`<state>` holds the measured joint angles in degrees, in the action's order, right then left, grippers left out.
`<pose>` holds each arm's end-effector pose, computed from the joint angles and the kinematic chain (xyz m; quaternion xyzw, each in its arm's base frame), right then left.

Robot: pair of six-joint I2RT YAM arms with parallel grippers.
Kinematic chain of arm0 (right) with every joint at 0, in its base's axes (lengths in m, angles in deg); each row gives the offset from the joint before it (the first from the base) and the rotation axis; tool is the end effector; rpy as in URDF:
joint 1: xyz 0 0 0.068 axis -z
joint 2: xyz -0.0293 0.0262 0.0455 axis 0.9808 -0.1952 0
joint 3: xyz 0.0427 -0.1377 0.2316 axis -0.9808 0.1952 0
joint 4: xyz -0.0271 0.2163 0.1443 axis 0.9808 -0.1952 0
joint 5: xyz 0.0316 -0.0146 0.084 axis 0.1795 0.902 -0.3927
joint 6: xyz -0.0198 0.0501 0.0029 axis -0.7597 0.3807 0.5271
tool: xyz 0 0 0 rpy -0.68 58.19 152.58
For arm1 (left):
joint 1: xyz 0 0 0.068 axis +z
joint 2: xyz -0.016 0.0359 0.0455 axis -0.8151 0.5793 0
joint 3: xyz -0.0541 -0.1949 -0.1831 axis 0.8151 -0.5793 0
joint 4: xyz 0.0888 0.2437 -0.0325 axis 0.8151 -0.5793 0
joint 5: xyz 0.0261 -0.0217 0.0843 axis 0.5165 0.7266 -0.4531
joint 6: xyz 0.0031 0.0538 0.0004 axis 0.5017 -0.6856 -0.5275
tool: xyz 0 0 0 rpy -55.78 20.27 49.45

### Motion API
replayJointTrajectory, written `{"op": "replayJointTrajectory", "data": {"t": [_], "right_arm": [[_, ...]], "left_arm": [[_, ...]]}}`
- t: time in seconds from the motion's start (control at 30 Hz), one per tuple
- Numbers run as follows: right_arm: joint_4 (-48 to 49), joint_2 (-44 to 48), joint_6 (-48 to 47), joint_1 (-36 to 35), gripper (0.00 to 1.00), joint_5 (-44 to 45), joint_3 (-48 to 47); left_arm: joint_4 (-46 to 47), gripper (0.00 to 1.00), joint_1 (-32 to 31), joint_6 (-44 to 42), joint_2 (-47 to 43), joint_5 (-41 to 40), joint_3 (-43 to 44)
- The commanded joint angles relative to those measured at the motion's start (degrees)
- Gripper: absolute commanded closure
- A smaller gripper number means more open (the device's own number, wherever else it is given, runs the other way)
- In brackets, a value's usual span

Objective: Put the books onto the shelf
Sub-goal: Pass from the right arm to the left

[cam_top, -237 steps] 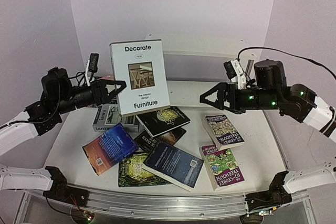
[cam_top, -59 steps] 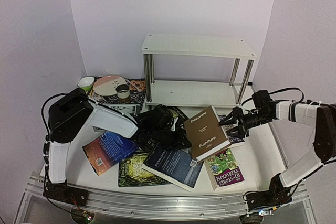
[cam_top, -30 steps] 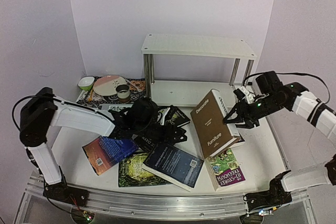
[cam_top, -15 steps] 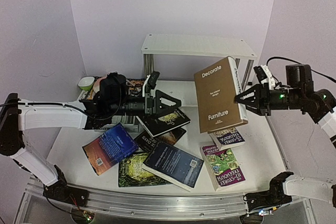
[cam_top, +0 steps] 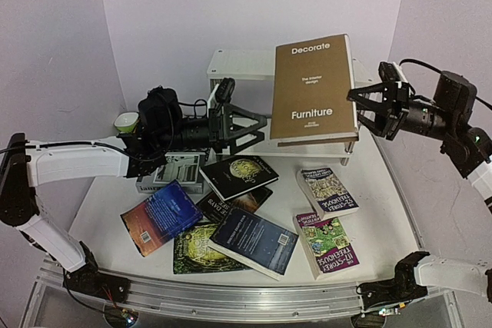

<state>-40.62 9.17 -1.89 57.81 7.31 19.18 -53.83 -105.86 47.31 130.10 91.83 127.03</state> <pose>0.1595 0.0893 0.4555 -0.1206 0.6256 0.6600 0.3981 0.2030 -0.2882 0.3420 0.2195 0.6400 -0.6946 0.2445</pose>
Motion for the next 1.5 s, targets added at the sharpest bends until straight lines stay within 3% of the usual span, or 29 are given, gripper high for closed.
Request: {"op": "replayJointTrajectory", "data": {"t": [0.0, 0.27, 0.7, 0.8, 0.93, 1.03, 1.13, 1.27, 1.47], "right_arm": [[13.53, 0.45, 6.66, -0.13, 0.78, -3.02, -0.81], [18.65, 0.02, 10.10, -0.73, 0.78, -4.13, 0.94], [21.58, -2.27, 10.16, -3.36, 0.78, -5.87, 4.54], [21.72, -3.10, 9.69, -4.72, 0.77, -6.60, 4.98], [20.79, -3.23, 8.18, -5.42, 0.74, -7.30, 6.35], [15.69, -2.97, 4.60, -5.45, 0.63, -8.28, 6.22], [3.20, -2.02, -3.72, -5.51, 0.39, -8.26, 3.86], [-14.79, -0.58, -19.08, -5.70, 0.26, -6.55, -1.41], [-25.62, 4.31, -34.94, -6.11, 0.21, -0.40, -2.22]], "left_arm": [[7.36, 0.01, 0.94, 4.20, 1.77, 2.79, 5.82], [16.02, 0.00, 1.43, 12.65, 7.51, 4.62, 9.17], [21.58, 0.02, 1.78, 16.30, 8.99, 5.65, 10.29], [21.88, 0.14, 1.82, 16.19, 9.17, 5.90, 10.46], [21.91, 0.39, 2.36, 15.17, 8.65, 6.71, 9.90], [21.95, 0.56, 3.59, 15.12, 7.94, 7.80, 8.32], [21.94, 0.67, 4.29, 13.18, 7.07, 10.63, 7.20], [21.94, 0.69, 4.83, 10.19, 5.67, 16.35, 6.34], [21.88, 0.69, 5.21, 6.51, 3.46, 21.41, 5.92]]}}
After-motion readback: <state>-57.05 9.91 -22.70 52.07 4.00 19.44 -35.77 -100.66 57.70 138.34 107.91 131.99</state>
